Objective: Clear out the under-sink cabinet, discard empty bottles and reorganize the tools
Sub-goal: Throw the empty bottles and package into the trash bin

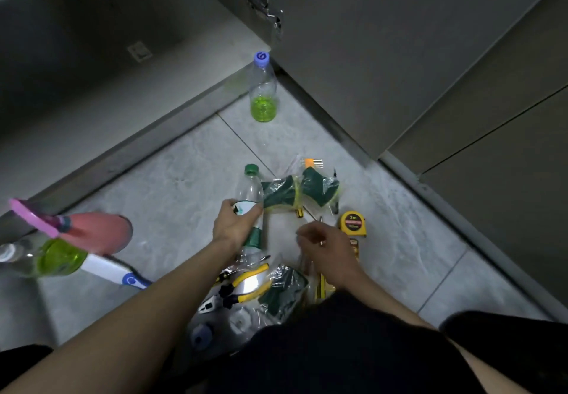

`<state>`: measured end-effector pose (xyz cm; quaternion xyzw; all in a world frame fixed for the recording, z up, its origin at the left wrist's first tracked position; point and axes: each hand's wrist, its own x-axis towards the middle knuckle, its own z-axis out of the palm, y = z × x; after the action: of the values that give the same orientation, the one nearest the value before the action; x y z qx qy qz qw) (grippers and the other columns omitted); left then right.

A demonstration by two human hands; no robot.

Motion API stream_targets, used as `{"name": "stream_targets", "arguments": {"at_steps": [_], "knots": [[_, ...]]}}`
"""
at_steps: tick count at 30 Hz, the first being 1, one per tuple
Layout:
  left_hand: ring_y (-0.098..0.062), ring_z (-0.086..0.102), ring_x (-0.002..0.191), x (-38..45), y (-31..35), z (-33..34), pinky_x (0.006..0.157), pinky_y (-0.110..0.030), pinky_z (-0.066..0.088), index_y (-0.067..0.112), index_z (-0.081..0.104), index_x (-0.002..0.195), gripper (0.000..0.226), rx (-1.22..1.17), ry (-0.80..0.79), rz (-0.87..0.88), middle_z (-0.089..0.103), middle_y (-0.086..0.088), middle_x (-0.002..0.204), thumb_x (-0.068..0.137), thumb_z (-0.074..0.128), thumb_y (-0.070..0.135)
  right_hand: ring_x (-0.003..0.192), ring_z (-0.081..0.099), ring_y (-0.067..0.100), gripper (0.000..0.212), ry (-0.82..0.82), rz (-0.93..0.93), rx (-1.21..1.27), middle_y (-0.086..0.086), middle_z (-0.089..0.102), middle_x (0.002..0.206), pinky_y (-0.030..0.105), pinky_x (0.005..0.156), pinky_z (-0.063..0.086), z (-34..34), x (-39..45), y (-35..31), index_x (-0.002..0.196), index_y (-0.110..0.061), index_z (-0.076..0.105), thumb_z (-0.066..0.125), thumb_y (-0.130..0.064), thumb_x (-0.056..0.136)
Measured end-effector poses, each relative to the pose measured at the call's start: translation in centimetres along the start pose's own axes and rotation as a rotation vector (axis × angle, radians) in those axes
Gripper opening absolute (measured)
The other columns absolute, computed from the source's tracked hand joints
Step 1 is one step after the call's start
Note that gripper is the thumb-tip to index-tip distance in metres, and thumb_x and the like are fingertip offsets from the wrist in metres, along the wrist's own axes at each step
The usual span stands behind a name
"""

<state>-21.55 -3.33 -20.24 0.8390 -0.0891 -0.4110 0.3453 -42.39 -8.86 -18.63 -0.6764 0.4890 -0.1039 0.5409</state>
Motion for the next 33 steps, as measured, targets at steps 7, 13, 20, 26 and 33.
{"name": "stream_targets", "arguments": {"at_steps": [7,13,20,26,33], "knots": [[-0.022,0.059,0.092,-0.6,-0.6,-1.1,0.072,-0.03,0.044,0.03,0.047,0.131,0.065,0.278,-0.013,0.168,0.059,0.003,0.11,0.079,0.071,0.06,0.123,0.047,0.032,0.075,0.224,0.524,-0.404,0.012,0.05,0.129,0.042,0.097,0.045,-3.5,-2.6,6.5,0.125,-0.007,0.048,0.083,-0.048,0.073],[-0.02,0.059,0.089,-0.2,-0.6,-2.7,0.066,-0.027,0.045,0.029,0.047,0.133,0.069,0.344,-0.016,0.207,0.059,0.003,0.108,0.077,0.072,0.061,0.111,0.061,0.033,0.069,0.21,0.62,-0.259,0.014,0.066,0.117,0.036,0.09,0.053,-3.3,-1.2,7.8,0.111,-0.007,0.066,0.088,-0.051,0.062],[-0.023,0.061,0.097,-1.2,1.9,-4.4,0.083,-0.034,0.049,0.028,0.047,0.134,0.071,0.376,-0.027,0.271,0.059,0.004,0.109,0.077,0.073,0.06,0.078,0.066,0.02,0.042,0.382,0.387,0.055,0.002,0.072,0.089,0.03,0.067,0.048,-4.3,-1.5,6.0,0.096,-0.017,0.061,0.09,-0.032,0.069],[-0.006,0.061,0.082,-4.2,8.3,-5.6,0.062,-0.022,0.045,0.031,0.051,0.117,0.049,0.391,-0.191,0.374,0.062,0.011,0.098,0.079,0.076,0.05,0.074,0.067,-0.002,0.024,0.503,0.166,0.243,-0.011,0.071,0.086,0.016,0.064,0.049,-7.7,-3.2,0.7,0.097,-0.028,0.063,0.08,-0.027,0.081],[-0.012,0.055,0.096,-9.7,18.6,-8.0,0.07,-0.024,0.038,0.03,0.05,0.12,0.039,0.551,-0.323,0.491,0.056,0.007,0.111,0.086,0.065,0.041,0.08,0.073,0.008,0.029,0.507,0.042,0.473,-0.009,0.075,0.087,0.026,0.067,0.052,-13.6,-7.1,-4.6,0.102,-0.028,0.063,0.065,-0.033,0.073]]}}
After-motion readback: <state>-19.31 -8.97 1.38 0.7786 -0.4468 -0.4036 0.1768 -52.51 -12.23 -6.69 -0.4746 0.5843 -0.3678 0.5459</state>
